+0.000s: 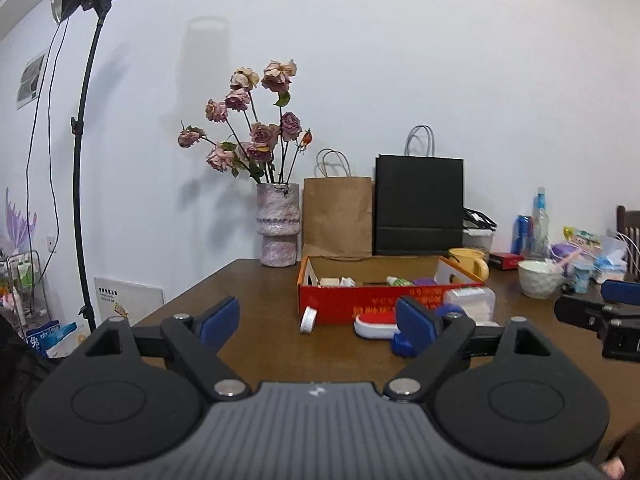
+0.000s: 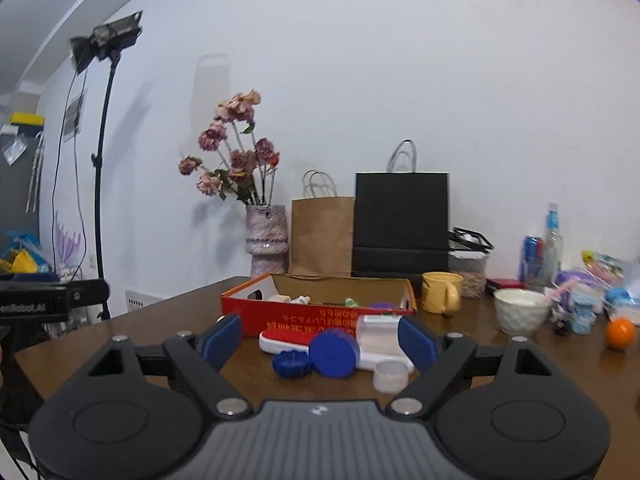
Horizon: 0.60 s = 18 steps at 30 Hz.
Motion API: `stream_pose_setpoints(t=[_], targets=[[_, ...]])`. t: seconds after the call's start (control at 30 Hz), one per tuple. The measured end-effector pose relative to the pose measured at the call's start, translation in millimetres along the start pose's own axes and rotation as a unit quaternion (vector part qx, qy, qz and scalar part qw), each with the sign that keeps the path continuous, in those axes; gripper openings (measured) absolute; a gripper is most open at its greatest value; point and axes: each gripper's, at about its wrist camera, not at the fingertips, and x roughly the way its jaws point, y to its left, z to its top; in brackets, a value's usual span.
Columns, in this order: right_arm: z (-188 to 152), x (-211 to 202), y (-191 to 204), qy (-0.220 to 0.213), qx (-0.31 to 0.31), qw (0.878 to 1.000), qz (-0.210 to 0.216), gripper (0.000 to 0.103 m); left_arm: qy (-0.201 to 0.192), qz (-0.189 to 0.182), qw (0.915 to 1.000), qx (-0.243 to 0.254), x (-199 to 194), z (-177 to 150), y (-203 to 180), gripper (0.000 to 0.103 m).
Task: Organize rigid objects
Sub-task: 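Withdraw both tools from the box back toward the remaining items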
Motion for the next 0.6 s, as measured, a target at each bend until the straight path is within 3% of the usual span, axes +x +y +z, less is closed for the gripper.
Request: stream_pose_setpoints(t=[0.2,0.6], targets=[[-14,-19,7,0.024,-0.022,0.999,-0.01,0.086,0.007,-0.007,0.9997,0.024,-21,-16,-8,0.087],[-24,5,0,0.05,-0.001,0.999,-0.012,0.085,0.035,-0.014,0.999,0.026,11,-27,-22,0.087]])
